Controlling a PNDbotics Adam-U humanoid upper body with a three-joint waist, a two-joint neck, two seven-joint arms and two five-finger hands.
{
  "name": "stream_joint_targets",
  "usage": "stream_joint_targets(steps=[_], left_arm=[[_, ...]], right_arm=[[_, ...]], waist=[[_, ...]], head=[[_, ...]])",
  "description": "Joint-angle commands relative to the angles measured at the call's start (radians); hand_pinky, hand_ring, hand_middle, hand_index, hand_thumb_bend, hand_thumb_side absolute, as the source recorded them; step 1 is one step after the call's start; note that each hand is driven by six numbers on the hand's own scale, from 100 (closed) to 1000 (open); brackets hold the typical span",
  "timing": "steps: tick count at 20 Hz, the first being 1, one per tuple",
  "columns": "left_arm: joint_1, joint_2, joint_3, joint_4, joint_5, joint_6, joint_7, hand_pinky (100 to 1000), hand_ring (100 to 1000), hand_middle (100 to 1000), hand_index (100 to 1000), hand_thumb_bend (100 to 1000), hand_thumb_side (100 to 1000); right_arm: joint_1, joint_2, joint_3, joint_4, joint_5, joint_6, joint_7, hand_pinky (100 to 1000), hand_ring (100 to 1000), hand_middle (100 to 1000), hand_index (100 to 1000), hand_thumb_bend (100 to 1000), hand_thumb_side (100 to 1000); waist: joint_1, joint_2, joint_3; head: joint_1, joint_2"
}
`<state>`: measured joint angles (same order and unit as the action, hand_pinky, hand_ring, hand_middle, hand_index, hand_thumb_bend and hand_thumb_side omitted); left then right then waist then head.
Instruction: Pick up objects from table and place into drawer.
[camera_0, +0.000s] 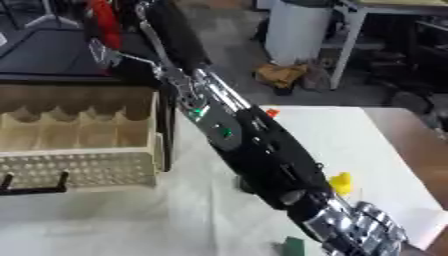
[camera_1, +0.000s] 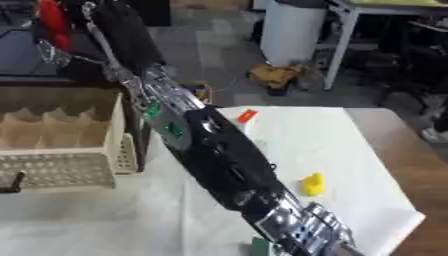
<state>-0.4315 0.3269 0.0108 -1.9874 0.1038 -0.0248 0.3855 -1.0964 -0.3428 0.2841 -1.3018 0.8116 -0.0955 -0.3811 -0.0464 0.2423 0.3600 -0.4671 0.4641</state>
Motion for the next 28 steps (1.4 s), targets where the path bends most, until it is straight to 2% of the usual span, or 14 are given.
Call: stream_joint_targets(steps=[1,8,11,14,17,19,24,28], left_arm=[[-0.014,0.008,0.015,-0.013,0.007,0.0,0.019,521,486,581,812,100,1000],[-0.016,0.009,0.017,-0.013,0.007,-0.007,0.044,523,488,582,812,100,1000],[-0.015,0.008,0.017,-0.013,0.003,-0.009,0.047,522,487,581,812,100,1000],[-0.014,0.008,0.017,-0.013,0.001,-0.008,0.048,523,487,580,812,100,1000],[-0.014,0.007,0.018,-0.013,0.0,-0.008,0.048,523,487,580,811,100,1000],[-0.012,0.006,0.018,-0.013,0.0,-0.008,0.047,523,487,580,811,100,1000],[-0.012,0.006,0.019,-0.013,0.0,-0.007,0.048,523,488,580,810,100,1000],[-0.012,0.006,0.02,-0.013,0.002,-0.007,0.049,523,488,580,810,100,1000]], right_arm=[[-0.017,0.001,-0.003,0.006,0.011,0.0,0.007,388,490,364,452,100,472],[0.004,0.011,0.007,0.053,0.04,-0.016,0.042,427,521,401,493,100,534],[0.013,0.008,0.007,0.069,0.065,-0.025,0.061,464,544,440,541,100,557],[0.02,0.003,0.009,0.067,0.09,-0.027,0.113,509,571,479,567,100,577],[0.024,-0.001,0.013,0.051,0.127,-0.026,0.186,575,617,534,620,100,634],[0.025,-0.003,0.01,0.039,0.149,-0.023,0.23,599,642,565,646,173,665],[0.026,-0.009,0.004,0.011,0.18,-0.016,0.315,638,688,613,688,264,723],[0.027,-0.013,-0.001,0.0,0.208,-0.005,0.352,651,705,631,706,294,750]], waist=[[0.005,-0.013,0.003],[0.003,-0.01,0.006],[0.002,-0.008,0.003],[0.002,-0.006,0.001],[0.003,-0.006,-0.001],[0.003,-0.006,-0.002],[0.002,-0.008,-0.004],[0.001,-0.01,-0.005]], head=[[-0.006,-0.009],[-0.001,-0.008],[0.002,-0.008],[0.006,-0.006],[0.007,-0.004],[0.007,-0.003],[0.011,-0.005],[0.012,-0.006]])
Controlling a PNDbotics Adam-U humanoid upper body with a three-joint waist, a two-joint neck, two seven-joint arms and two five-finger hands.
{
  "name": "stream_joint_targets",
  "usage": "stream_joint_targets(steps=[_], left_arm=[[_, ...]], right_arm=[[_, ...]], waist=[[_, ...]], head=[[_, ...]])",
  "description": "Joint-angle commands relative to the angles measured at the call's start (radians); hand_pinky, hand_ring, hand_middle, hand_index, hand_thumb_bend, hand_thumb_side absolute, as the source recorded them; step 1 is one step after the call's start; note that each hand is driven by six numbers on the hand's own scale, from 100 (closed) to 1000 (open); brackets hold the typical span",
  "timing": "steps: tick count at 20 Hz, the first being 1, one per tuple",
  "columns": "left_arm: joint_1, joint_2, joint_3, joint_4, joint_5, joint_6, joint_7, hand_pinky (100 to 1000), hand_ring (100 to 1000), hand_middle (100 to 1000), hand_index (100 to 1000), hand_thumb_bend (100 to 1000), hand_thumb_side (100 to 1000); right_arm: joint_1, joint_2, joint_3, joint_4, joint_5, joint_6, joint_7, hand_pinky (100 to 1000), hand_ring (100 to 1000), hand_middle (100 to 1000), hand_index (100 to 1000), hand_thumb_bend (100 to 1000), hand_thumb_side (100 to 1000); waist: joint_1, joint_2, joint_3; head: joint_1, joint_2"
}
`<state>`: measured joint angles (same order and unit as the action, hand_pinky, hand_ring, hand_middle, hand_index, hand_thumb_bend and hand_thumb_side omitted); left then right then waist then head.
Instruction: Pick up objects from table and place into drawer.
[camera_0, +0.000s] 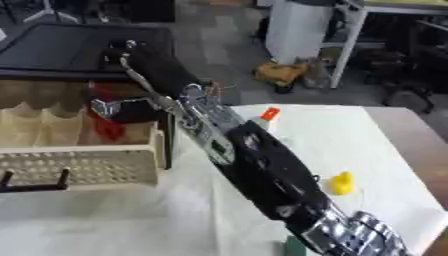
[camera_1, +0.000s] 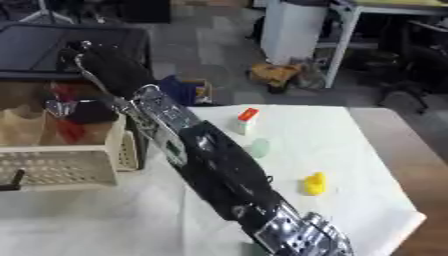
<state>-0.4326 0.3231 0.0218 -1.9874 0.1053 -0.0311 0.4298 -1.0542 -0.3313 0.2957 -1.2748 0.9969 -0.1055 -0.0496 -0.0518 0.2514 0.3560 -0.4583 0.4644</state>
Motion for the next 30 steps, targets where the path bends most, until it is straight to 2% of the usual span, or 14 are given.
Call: stream_joint_targets(steps=[1,10,15,17,18,19,23,30], left_arm=[[-0.01,0.009,0.01,-0.013,0.001,0.0,0.005,523,488,580,810,100,1000],[-0.007,0.007,0.01,-0.013,0.0,0.001,0.004,524,488,579,809,100,1000],[-0.006,0.009,0.011,-0.013,0.0,0.0,0.004,524,489,579,809,100,1000],[-0.005,0.01,0.012,-0.013,0.001,-0.001,0.005,524,489,579,809,100,1000],[-0.005,0.01,0.011,-0.013,0.002,-0.001,0.005,525,489,579,809,100,1000],[-0.004,0.011,0.011,-0.013,0.003,-0.001,0.005,525,489,579,809,100,1000],[0.001,0.015,0.014,-0.013,0.004,0.0,0.007,525,490,579,809,100,1000],[0.003,0.033,0.012,-0.013,0.001,-0.007,0.006,526,493,580,811,100,1000]], right_arm=[[-0.015,-0.025,-0.013,-0.027,0.029,0.007,0.025,651,704,630,705,297,752],[-0.014,-0.031,-0.024,-0.046,0.023,0.039,0.015,642,693,625,708,328,768],[-0.012,-0.043,-0.038,-0.102,-0.035,0.07,0.005,631,677,620,726,345,771],[-0.009,-0.053,-0.048,-0.149,-0.081,0.09,0.004,626,673,619,738,346,773],[-0.007,-0.06,-0.053,-0.178,-0.105,0.1,0.004,624,671,620,743,299,899],[-0.003,-0.069,-0.056,-0.207,-0.129,0.11,0.004,624,671,618,743,345,777],[0.024,-0.111,-0.082,-0.353,-0.248,0.16,-0.005,615,661,608,752,327,771],[0.121,-0.231,-0.17,-0.581,-0.459,0.263,-0.066,585,640,594,764,265,751]], waist=[[0.006,-0.019,-0.002],[0.009,-0.02,-0.008],[0.012,-0.024,-0.015],[0.013,-0.026,-0.018],[0.014,-0.028,-0.02],[0.014,-0.029,-0.022],[0.018,-0.038,-0.032],[0.027,-0.061,-0.06]], head=[[0.004,-0.006],[0.005,-0.01],[0.014,-0.009],[0.022,-0.008],[0.028,-0.007],[0.033,-0.006],[0.059,0.003],[0.149,0.024]])
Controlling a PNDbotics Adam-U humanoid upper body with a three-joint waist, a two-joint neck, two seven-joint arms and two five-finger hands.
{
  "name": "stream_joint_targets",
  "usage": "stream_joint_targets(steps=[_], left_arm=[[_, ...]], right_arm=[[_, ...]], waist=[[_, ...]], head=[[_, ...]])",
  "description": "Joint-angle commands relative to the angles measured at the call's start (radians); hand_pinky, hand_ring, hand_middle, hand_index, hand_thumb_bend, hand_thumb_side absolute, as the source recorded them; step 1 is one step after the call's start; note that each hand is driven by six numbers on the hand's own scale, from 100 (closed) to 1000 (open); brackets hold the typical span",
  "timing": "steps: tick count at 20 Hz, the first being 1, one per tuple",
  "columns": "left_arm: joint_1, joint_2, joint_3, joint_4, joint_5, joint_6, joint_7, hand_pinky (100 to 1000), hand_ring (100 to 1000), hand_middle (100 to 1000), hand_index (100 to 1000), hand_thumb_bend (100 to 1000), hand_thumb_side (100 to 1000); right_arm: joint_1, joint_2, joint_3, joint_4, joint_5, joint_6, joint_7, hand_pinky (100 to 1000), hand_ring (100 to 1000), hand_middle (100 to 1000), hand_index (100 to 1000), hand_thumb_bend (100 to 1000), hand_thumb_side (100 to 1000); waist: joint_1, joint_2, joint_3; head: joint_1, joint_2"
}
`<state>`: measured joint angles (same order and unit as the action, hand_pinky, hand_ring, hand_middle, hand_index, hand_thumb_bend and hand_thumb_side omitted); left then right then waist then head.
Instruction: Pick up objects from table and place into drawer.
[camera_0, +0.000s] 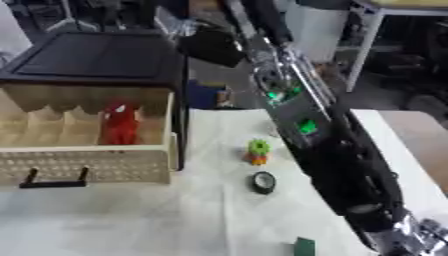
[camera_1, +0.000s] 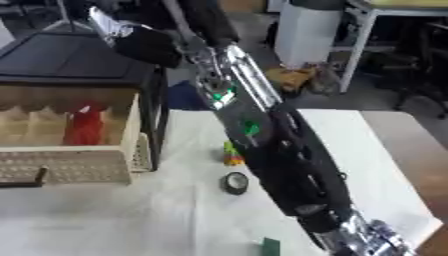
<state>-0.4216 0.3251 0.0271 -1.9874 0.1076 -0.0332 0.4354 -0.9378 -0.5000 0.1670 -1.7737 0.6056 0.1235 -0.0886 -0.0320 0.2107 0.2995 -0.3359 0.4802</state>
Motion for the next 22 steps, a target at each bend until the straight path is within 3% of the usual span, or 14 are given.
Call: stream_joint_targets(steps=[1,6,8,13,15,18,22], left_arm=[[-0.009,0.033,0.006,-0.013,-0.001,-0.006,0.0,526,493,580,811,100,1000],[-0.013,0.045,-0.008,-0.013,-0.006,-0.012,-0.018,526,491,579,812,100,1000],[-0.014,0.049,-0.014,-0.013,-0.014,-0.016,-0.032,526,489,578,812,100,1000],[-0.024,0.065,-0.025,-0.013,-0.043,-0.032,-0.066,525,487,577,814,100,1000],[-0.031,0.078,-0.027,-0.013,-0.059,-0.043,-0.076,524,486,577,814,100,1000],[-0.04,0.111,-0.031,-0.013,-0.099,-0.065,-0.099,510,467,546,798,100,1000],[-0.014,0.176,-0.045,-0.013,-0.163,-0.093,-0.195,490,443,540,797,100,1000]], right_arm=[[0.025,-0.081,-0.057,-0.112,-0.094,0.049,-0.046,581,637,593,764,263,750],[0.128,-0.15,-0.129,-0.218,-0.196,0.104,-0.144,578,644,598,771,218,733],[0.162,-0.175,-0.156,-0.224,-0.212,0.091,-0.196,587,664,615,773,127,757],[0.252,-0.212,-0.207,-0.226,-0.219,0.047,-0.348,584,669,622,780,100,746],[0.291,-0.219,-0.227,-0.226,-0.242,0.037,-0.404,582,666,624,788,100,783],[0.367,-0.224,-0.252,-0.226,-0.303,-0.007,-0.477,570,653,621,801,100,882],[0.449,-0.224,-0.279,-0.226,-0.409,-0.118,-0.507,578,651,638,816,100,965]], waist=[[0.009,-0.023,-0.009],[0.015,-0.029,-0.036],[0.018,-0.028,-0.047],[0.028,-0.023,-0.073],[0.031,-0.02,-0.083],[0.036,-0.014,-0.099],[0.043,-0.002,-0.115]], head=[[0.037,0.012],[0.071,0.024],[0.08,0.029],[0.094,0.039],[0.096,0.045],[0.098,0.052],[0.106,0.054]])
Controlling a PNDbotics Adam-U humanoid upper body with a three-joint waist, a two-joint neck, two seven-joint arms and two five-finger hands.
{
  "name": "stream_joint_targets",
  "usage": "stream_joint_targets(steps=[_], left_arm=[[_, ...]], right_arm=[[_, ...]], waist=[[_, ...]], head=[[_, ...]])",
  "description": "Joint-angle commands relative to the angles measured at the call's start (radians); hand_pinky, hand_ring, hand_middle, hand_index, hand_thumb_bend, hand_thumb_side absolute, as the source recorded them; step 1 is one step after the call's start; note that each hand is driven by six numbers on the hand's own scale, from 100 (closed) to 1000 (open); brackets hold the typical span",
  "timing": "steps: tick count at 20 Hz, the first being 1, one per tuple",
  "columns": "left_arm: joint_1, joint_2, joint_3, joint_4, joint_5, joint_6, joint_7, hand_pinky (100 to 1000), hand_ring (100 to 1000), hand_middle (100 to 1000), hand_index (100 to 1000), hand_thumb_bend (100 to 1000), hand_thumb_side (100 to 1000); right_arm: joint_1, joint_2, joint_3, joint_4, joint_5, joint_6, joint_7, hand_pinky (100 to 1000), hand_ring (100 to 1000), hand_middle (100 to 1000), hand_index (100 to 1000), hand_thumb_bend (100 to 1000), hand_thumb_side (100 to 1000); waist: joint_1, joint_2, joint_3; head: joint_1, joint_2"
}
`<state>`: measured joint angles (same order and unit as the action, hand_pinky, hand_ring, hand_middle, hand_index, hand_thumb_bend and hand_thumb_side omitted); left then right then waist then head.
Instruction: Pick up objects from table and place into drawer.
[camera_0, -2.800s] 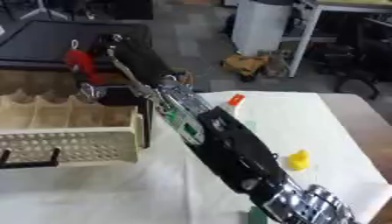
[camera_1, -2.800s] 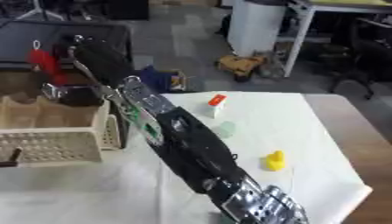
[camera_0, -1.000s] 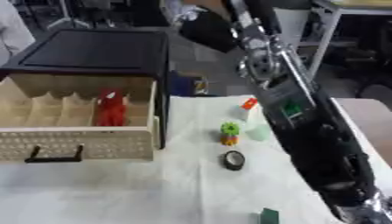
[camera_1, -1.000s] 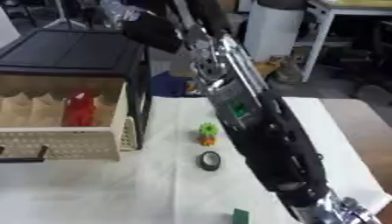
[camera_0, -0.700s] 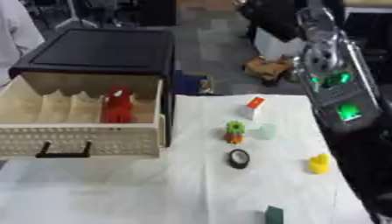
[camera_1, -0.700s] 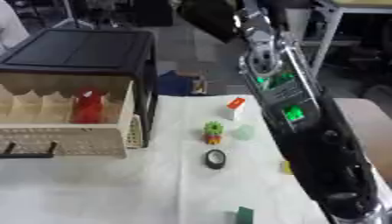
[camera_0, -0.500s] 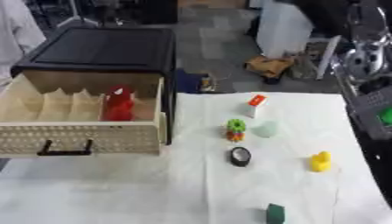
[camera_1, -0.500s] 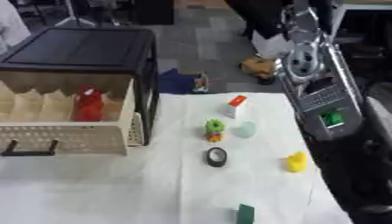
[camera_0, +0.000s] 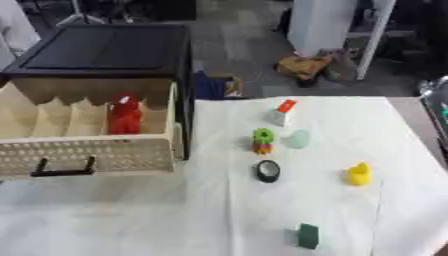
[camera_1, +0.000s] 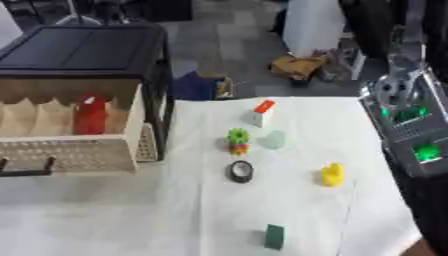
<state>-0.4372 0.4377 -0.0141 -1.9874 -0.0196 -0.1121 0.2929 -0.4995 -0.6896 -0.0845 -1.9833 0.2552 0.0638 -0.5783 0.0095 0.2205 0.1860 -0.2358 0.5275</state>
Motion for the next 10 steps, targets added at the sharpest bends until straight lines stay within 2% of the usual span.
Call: stream_joint_targets(steps=[1,4,6,10], left_arm=[[0.014,0.088,-0.003,-0.013,-0.056,-0.024,-0.079,476,434,537,797,100,1000],[0.046,0.151,-0.001,-0.013,-0.122,-0.055,-0.148,460,425,537,799,100,1000],[0.067,0.192,-0.007,-0.013,-0.154,-0.072,-0.194,423,382,527,784,100,1000],[0.115,0.26,-0.016,-0.013,-0.14,-0.068,-0.294,399,365,540,749,100,1000]], right_arm=[[0.031,-0.039,-0.035,-0.017,-0.079,-0.089,-0.019,578,648,640,819,100,971],[0.081,-0.045,-0.053,-0.017,-0.131,-0.165,-0.016,585,650,645,827,100,1000],[0.11,-0.041,-0.062,-0.017,-0.173,-0.217,-0.009,591,653,659,848,100,1000],[0.166,-0.025,-0.085,-0.017,-0.225,-0.294,0.022,579,646,667,869,100,1000]], waist=[[0.002,-0.007,-0.004],[0.007,0.003,-0.012],[0.011,0.01,-0.021],[0.018,0.022,-0.038]], head=[[0.007,0.007],[0.006,0.01],[0.007,0.011],[0.019,0.016]])
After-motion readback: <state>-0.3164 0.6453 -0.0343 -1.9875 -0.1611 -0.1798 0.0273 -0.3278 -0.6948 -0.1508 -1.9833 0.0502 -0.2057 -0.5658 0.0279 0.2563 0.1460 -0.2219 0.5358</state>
